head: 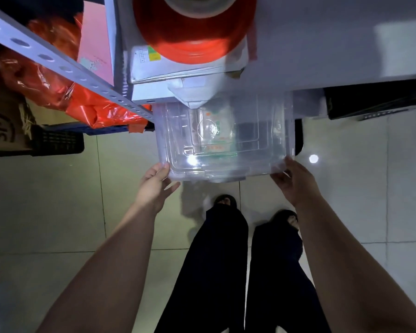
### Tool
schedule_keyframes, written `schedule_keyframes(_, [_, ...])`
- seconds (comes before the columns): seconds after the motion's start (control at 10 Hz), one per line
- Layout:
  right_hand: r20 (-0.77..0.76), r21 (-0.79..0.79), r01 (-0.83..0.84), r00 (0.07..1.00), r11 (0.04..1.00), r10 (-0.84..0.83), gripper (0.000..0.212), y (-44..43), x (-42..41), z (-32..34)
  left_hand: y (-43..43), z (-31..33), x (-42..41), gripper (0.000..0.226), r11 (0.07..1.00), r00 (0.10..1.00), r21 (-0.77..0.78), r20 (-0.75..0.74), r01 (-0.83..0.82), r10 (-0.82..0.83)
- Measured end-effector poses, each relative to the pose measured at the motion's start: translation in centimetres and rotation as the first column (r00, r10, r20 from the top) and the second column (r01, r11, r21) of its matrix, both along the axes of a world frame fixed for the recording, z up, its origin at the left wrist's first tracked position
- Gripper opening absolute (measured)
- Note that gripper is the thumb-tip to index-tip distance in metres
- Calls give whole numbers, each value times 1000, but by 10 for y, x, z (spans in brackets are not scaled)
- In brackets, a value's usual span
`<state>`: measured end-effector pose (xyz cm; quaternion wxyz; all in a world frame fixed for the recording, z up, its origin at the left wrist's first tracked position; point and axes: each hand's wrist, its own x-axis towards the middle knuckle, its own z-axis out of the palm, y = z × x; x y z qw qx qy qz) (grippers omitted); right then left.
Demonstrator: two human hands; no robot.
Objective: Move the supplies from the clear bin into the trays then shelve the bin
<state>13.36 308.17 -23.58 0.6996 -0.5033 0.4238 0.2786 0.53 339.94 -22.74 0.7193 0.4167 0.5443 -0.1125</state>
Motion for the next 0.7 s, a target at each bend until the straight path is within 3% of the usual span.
schedule_keyframes(0.1, [38,168,96,994,981,-104,13,-10,-1,-3,-10,-3,1,5,993,997,-87,10,-74,75])
schedule_keyframes(0.2, [131,317,70,984,946,-117,33,-15,3,-4,-21,-3,9,6,985,994,-139,9,-102,105])
schedule_keyframes(0.3, [181,260,50,978,964,-100,27,-8,22,-7,-24,-2,24,11,990,995,-98,2,-103,104])
schedule_keyframes(0.4, [183,197,7,982,980,-43,19,4,45,-9,-16,3,56,12,979,979,-19,-24,-203,202])
schedule_keyframes(0.5, [118,110,-86,990,990,73,19,15,52,-1,-9,17,78,15,978,978,104,-88,-178,187])
schedule_keyframes(0.6, [29,-38,-231,972,972,232,32,17,40,25,-15,34,81,55,956,989,293,-139,3,39])
schedule_keyframes(0.7, [45,-277,-354,924,893,380,47,10,22,71,-42,67,84,66,743,951,600,-115,296,-286])
